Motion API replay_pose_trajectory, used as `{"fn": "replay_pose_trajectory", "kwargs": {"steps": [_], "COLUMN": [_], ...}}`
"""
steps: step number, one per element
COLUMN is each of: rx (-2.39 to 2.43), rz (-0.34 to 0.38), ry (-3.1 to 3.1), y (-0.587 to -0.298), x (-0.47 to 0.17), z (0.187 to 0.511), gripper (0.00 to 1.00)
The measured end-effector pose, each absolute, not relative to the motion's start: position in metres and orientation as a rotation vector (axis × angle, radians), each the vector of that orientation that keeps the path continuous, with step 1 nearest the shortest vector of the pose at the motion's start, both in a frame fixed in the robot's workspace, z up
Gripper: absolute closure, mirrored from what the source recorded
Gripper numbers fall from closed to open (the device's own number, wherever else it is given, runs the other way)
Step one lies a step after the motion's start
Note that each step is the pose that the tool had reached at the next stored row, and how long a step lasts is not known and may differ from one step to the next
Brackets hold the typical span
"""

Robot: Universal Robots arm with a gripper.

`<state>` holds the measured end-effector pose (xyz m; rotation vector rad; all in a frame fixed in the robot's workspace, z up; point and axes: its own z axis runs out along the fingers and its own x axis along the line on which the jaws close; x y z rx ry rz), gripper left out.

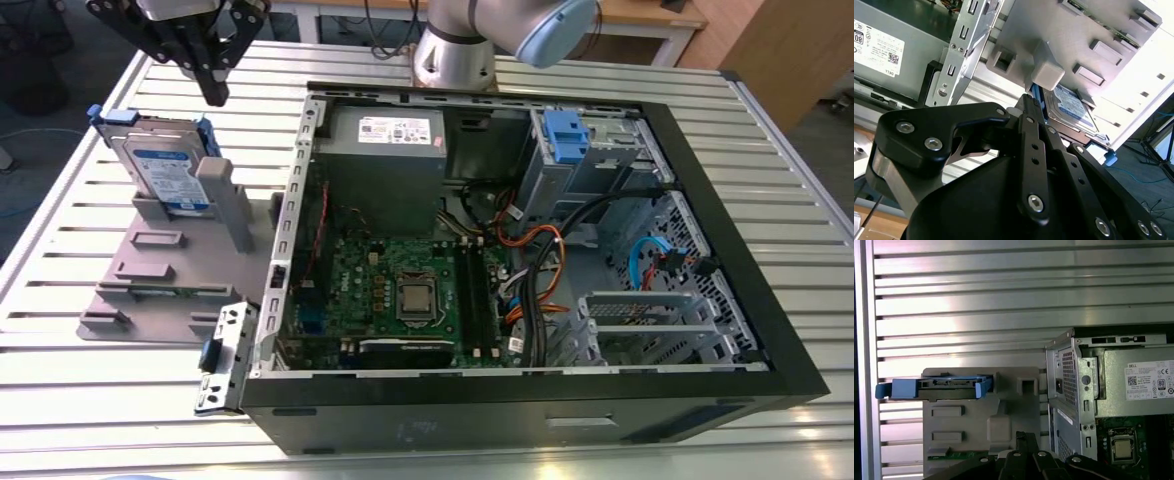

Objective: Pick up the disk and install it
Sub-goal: 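Reach for the disk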

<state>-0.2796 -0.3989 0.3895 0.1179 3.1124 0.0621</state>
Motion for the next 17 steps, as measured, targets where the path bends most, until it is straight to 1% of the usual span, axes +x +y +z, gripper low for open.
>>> {"fn": "replay_pose_trajectory", "kwargs": {"steps": [17], "rx": [0.118], "rz": [0.062], "ry": [3.112], "y": [-0.3989], "x": [-0.2899], "z": [0.389], "gripper": [0.89]}}
